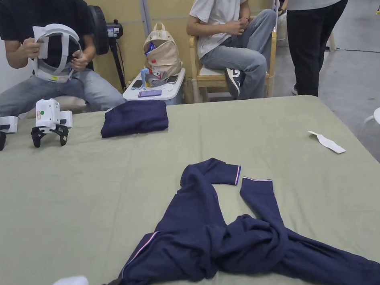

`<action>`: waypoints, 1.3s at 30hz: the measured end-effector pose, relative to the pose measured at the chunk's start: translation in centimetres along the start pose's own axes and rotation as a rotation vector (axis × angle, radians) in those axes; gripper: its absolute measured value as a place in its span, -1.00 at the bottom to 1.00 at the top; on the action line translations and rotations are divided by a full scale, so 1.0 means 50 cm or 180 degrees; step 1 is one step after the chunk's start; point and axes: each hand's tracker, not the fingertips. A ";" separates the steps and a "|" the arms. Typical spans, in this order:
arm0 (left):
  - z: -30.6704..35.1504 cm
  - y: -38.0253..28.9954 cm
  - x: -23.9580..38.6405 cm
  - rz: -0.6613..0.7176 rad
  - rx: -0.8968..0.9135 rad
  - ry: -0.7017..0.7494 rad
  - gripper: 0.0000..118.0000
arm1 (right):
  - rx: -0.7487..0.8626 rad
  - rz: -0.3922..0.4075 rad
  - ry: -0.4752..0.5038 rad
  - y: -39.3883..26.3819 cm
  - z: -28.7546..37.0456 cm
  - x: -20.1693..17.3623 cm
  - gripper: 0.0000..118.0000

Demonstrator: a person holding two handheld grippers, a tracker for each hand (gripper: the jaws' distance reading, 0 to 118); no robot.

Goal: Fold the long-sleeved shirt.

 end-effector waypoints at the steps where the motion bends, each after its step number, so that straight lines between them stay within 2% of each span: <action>1: -0.050 0.032 -0.016 0.0013 -0.0082 0.0024 -0.69 | -0.0014 -0.0057 -0.0028 0.003 -0.007 0.012 -0.99; 3: -0.164 0.085 -0.039 -0.0030 -0.0243 -0.0093 0.47 | -0.0036 -0.0185 -0.0078 0.002 -0.023 0.033 -0.99; 5: -0.290 0.111 -0.060 0.0004 -0.0492 -0.0134 0.51 | -0.0092 -0.0298 -0.0104 -0.002 -0.044 0.052 -0.99; 7: -0.415 0.121 -0.078 -0.0035 -0.0745 -0.0040 0.42 | -0.0149 -0.0361 -0.0136 -0.009 -0.064 0.067 -0.99; 10: -0.526 0.089 -0.096 -0.0049 -0.1159 0.0190 0.17 | -0.0314 -0.0356 -0.0195 -0.020 -0.090 0.081 -0.99; 11: -0.547 0.079 -0.103 -0.0012 -0.1266 0.0178 0.06 | -0.0358 -0.0361 -0.0211 -0.024 -0.095 0.087 -0.99; 12: -0.569 0.056 -0.121 0.0163 -0.1437 0.0018 -0.15 | -0.0388 -0.0365 -0.0219 -0.029 -0.100 0.093 -0.99; 13: -0.575 0.032 -0.130 0.0273 -0.1417 -0.0054 -0.24 | -0.0414 -0.0381 -0.0233 -0.033 -0.104 0.098 -0.99; 14: -0.545 0.028 -0.122 0.0162 -0.1137 0.0040 -0.29 | -0.0441 -0.0404 -0.0250 -0.034 -0.107 0.101 -0.99; 15: -0.545 0.031 -0.116 0.0007 -0.1006 0.0060 -0.63 | -0.0459 -0.0421 -0.0260 -0.037 -0.111 0.105 -0.99; 16: -0.547 0.026 -0.114 0.0063 -0.1082 0.0115 -0.92 | -0.0477 -0.0441 -0.0271 -0.039 -0.115 0.109 -0.99; 18: -0.495 0.028 -0.111 0.0096 -0.0803 0.0194 -0.92 | -0.0496 -0.0461 -0.0272 -0.033 -0.119 0.109 -0.99; 20: -0.416 0.041 -0.082 -0.0073 -0.0336 0.0277 -0.92 | -0.0471 -0.0459 -0.0252 -0.026 -0.109 0.108 -0.99; 24: -0.220 0.062 -0.028 -0.0139 0.0139 0.0060 -0.92 | -0.0357 -0.0443 -0.0232 -0.010 -0.077 0.101 -0.99; 28: -0.045 0.043 0.012 -0.0079 0.0340 -0.0214 -0.92 | -0.0302 -0.0451 -0.0261 -0.019 -0.047 0.105 -0.99; 31: 0.019 -0.002 -0.002 -0.0039 0.0366 -0.0224 -0.92 | -0.0319 -0.0416 -0.0333 -0.030 -0.036 0.109 -0.99; 36: 0.034 -0.060 -0.017 -0.0048 0.0098 -0.0118 -0.92 | -0.0301 -0.0426 -0.0374 -0.028 -0.039 0.129 -0.99; 38: 0.030 -0.066 -0.016 -0.0002 0.0058 -0.0119 -0.92 | -0.0294 -0.0348 -0.0385 -0.014 -0.058 0.141 -0.99; 39: 0.032 -0.068 -0.020 0.0024 0.0059 -0.0101 -0.92 | -0.0376 -0.0273 -0.0337 -0.004 -0.077 0.150 -0.82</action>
